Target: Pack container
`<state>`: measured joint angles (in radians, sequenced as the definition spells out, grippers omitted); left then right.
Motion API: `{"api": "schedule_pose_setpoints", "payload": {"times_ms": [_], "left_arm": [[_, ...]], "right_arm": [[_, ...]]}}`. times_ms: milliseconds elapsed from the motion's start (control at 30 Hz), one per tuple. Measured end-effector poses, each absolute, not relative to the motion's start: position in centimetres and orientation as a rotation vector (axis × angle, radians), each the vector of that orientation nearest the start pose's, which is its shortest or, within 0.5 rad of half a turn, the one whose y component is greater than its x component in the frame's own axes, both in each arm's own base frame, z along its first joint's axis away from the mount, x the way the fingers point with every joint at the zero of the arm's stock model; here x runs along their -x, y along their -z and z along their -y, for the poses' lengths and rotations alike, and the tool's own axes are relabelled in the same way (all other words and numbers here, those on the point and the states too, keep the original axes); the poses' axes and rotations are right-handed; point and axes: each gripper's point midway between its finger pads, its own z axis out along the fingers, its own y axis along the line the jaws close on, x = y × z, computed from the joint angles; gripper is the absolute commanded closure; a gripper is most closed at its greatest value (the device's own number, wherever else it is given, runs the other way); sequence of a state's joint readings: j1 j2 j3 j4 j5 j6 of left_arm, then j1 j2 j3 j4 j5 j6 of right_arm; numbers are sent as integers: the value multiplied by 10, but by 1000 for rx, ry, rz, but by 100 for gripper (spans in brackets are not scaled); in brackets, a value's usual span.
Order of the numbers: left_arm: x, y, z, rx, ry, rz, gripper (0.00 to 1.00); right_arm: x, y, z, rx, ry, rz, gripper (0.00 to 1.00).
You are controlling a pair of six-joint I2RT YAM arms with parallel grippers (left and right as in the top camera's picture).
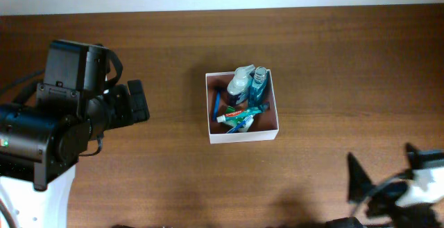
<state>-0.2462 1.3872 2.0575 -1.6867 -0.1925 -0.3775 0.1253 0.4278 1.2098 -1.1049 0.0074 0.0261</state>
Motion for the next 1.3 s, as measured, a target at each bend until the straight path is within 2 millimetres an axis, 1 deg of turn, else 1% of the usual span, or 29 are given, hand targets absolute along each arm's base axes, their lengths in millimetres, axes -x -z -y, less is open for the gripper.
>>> {"api": "schedule_pose_setpoints", "payload": {"times_ms": [33,67,133,233,300,333,400,433,500,600,667,767,833,867,1300], "left_arm": [[-254,-366,30,238,-12,-2549,1],[-255,-366,30,238,-12,-2547,1],[-254,-366,30,238,-12,-2548,0],[-255,-366,30,238,-12,-2548,1],[-255,-366,30,238,-12,-2548,1],[-255,-366,30,238,-12,-2548,1],[-255,-366,30,238,-12,-2548,0],[-255,-366,30,238,-12,-2548,1],[-255,-366,30,238,-12,-2548,1],[-255,-366,30,238,-12,-2548,1],[-255,-366,30,238,-12,-2548,1],[-255,-366,30,238,-12,-2548,1],[-255,-366,30,238,-12,-2548,1],[-255,-366,30,238,-12,-2548,1],[-255,-366,30,238,-12,-2548,1]], "right_arm": [[-148,-341,-16,78,-88,-1909,1],[-152,-310,-13,61,-71,-1954,1],[-161,-270,-9,28,-51,-1992,1],[-179,-229,-7,1,-54,-1981,1],[-189,-215,-9,6,-69,-1956,1],[-192,-208,-10,9,-75,-1952,1],[-198,-177,-12,17,-89,-1976,1],[-198,-167,-12,18,-92,-1986,1],[-200,-155,-13,20,-94,-1986,1],[-205,-152,-13,23,-97,-1956,1],[-206,-141,-14,25,-100,-1970,1],[-208,-117,-14,22,-102,-2018,1],[-206,-97,-14,19,-104,-2071,1],[-205,-94,-14,19,-104,-2078,1],[-206,-96,-14,20,-103,-2068,1]]}}
